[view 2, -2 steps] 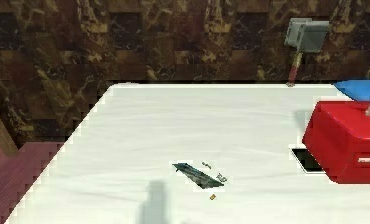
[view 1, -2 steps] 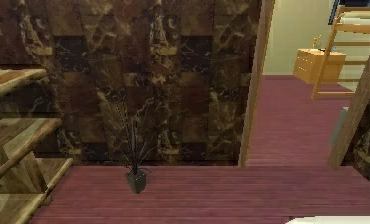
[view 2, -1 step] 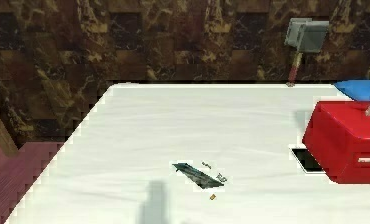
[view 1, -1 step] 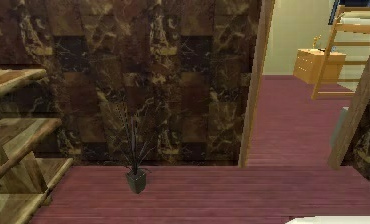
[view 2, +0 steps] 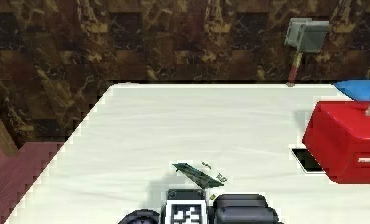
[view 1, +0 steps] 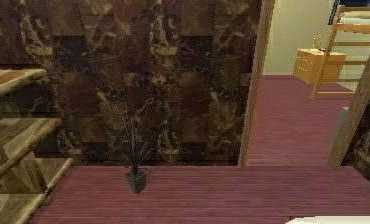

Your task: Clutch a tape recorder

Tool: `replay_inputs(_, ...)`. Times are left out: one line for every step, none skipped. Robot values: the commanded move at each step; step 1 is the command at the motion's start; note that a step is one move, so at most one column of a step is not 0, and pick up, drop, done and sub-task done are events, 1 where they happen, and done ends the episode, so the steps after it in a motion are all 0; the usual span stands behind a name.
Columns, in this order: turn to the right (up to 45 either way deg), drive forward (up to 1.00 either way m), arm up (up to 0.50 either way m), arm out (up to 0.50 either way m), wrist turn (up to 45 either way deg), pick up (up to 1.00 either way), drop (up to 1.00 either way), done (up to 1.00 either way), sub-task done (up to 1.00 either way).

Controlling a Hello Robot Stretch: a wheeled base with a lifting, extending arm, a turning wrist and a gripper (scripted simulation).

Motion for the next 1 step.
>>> replay_inputs(0.0,0.00,0.00,0.24,0.0,0.00,0.00,0.00,0.00)
